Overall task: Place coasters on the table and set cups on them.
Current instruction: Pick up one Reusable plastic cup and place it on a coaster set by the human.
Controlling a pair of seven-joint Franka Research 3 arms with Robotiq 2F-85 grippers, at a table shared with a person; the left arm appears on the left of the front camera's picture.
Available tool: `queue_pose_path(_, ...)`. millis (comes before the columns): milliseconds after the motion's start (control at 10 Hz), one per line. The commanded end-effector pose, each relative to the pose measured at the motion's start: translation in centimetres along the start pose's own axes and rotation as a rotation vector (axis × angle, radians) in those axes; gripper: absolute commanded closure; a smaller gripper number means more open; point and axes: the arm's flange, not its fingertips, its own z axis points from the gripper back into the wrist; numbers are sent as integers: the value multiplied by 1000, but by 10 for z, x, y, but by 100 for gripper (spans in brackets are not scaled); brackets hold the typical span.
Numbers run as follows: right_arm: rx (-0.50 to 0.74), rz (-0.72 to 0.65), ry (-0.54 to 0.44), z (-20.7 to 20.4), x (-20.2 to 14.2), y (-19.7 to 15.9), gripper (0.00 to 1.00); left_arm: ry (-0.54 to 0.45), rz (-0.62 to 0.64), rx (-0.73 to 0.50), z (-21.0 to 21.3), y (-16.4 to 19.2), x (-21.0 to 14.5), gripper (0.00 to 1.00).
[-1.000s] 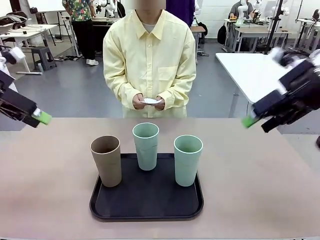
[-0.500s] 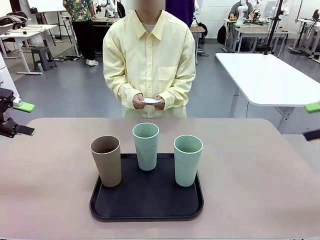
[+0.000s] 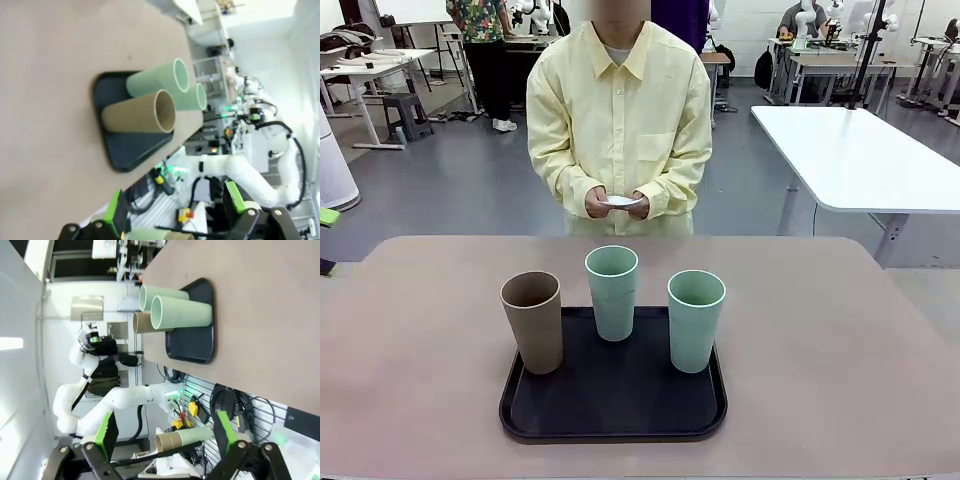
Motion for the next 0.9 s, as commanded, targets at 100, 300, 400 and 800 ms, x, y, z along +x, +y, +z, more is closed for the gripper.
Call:
queue_pose_path(100,-8,29,-16,-44,-51,-10,0,-12,84,53,6,-4,-17,0)
queue_pose_path(300,3,0,-16,7,-8,-1,0,-13,20,14,8,0,-6,0)
queue_pose_path(400,3,0,-16,7,-8,-1,0,-13,20,14,8,0,-6,0)
queue_pose_path(800,3,0,-16,7,-8,-1,0,-13,20,14,8,0,-6,0)
